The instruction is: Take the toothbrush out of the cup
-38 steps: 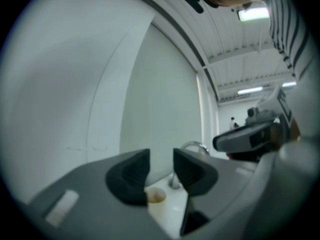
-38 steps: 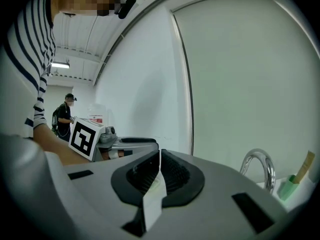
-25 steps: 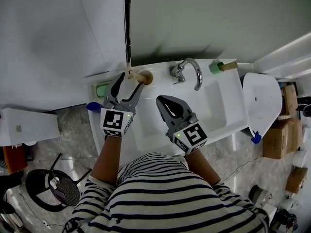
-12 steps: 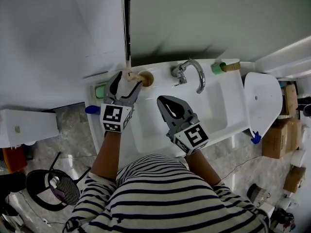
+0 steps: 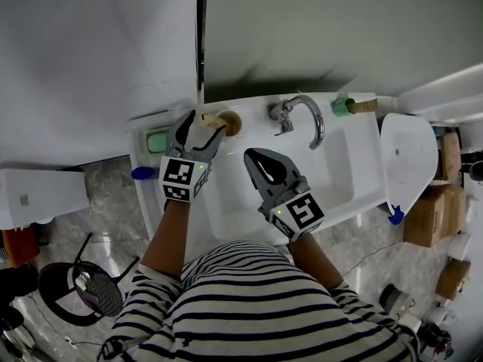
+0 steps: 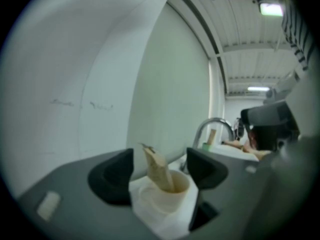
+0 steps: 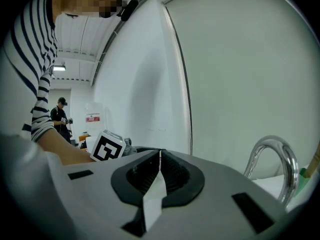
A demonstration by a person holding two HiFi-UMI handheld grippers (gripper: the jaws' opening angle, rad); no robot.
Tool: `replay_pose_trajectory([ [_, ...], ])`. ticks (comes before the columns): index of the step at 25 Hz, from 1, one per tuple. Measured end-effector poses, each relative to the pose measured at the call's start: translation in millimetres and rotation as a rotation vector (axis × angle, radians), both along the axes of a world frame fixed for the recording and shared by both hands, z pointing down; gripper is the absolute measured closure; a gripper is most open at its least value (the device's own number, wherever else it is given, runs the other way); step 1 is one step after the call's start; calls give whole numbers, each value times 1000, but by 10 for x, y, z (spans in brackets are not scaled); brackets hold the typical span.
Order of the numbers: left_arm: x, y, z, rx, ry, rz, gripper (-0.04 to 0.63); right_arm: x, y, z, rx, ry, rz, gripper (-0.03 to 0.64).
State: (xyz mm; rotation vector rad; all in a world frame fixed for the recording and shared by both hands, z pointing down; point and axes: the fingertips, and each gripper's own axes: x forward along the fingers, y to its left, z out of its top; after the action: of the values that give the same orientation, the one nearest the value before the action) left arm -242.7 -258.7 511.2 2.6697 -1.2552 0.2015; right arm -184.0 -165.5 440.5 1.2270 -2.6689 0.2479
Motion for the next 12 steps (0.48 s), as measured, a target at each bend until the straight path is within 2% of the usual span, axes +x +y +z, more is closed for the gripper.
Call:
replay_pose_trajectory([
  [9,32,-83,192,-47,-3,13,276,-17,-81,53,-15,9,-8,607],
  [12,61,-96,207,-46,-16,27,310,-12,-106,63,-21,10,-7,607],
])
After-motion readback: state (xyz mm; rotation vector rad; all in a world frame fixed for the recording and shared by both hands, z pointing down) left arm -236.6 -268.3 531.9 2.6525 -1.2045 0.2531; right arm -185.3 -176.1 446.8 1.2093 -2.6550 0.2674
